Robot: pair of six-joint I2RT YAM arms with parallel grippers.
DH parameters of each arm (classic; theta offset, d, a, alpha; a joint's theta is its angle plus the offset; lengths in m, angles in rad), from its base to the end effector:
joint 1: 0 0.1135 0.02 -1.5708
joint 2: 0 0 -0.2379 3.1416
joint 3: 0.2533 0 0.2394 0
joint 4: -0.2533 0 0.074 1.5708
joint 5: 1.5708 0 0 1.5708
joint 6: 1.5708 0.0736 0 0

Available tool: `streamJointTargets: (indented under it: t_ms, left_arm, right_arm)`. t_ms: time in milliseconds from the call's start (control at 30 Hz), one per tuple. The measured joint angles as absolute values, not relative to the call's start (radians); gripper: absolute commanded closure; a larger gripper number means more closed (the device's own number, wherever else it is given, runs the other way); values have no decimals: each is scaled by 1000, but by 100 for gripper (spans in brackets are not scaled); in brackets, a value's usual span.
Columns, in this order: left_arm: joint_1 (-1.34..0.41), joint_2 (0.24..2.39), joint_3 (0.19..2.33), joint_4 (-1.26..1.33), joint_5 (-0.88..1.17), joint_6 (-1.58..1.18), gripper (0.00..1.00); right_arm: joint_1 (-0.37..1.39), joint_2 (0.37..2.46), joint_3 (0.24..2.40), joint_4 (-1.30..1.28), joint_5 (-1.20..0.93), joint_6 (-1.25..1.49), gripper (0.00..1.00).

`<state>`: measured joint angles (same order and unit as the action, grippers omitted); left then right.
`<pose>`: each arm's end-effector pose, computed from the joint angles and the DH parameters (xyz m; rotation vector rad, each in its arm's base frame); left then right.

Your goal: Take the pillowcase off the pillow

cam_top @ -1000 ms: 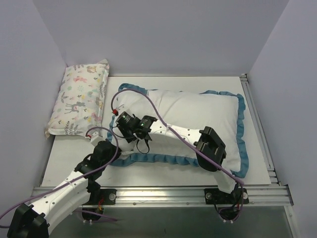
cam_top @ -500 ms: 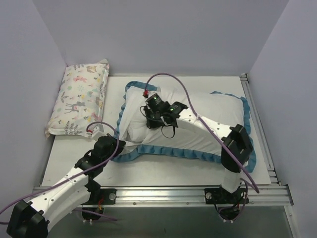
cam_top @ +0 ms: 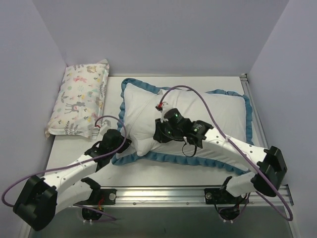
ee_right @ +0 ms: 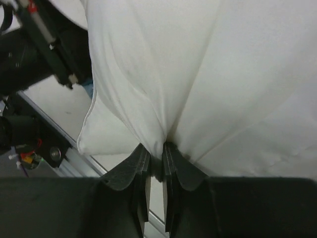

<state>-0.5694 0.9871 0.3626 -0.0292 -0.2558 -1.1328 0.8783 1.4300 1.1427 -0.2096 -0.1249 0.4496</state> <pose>0.2014 -0.1068 0.1369 -0.7715 2.1461 -0.6520 0.2197 0.2792 0.2708 -0.5483 2.1335 0.9159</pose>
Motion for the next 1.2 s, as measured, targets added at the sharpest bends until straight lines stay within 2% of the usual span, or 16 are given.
streamJointTargets:
  t_ms: [100, 133, 233, 300, 667, 933, 1133, 1200]
  left_arm:
    - [-569, 1052, 437, -76, -255, -1107, 86]
    - [-568, 1061, 455, -87, -255, -1092, 67]
    - [-548, 1065, 498, -120, -294, -1041, 38]
    - [-540, 1056, 520, -136, -307, -1012, 32]
    - [-606, 823, 663, -289, -320, -812, 17]
    - [-607, 1140, 950, -257, -246, -608, 14]
    - [-607, 1301, 1002, -242, -193, -513, 14]
    - [-607, 1316, 1002, -234, -186, -499, 19]
  right_arm:
    - [934, 1308, 979, -146, -107, 481, 100]
    - [939, 1271, 932, -129, -103, 497, 100]
    - [937, 1201, 830, -123, -79, 527, 100]
    - [937, 1191, 785, -112, -65, 547, 100]
    - [950, 1219, 804, -126, 5, 549, 100]
    - [951, 1230, 813, -152, 39, 549, 100]
    - [939, 1212, 814, -190, 51, 545, 100]
    - [920, 1205, 814, -204, 51, 540, 100]
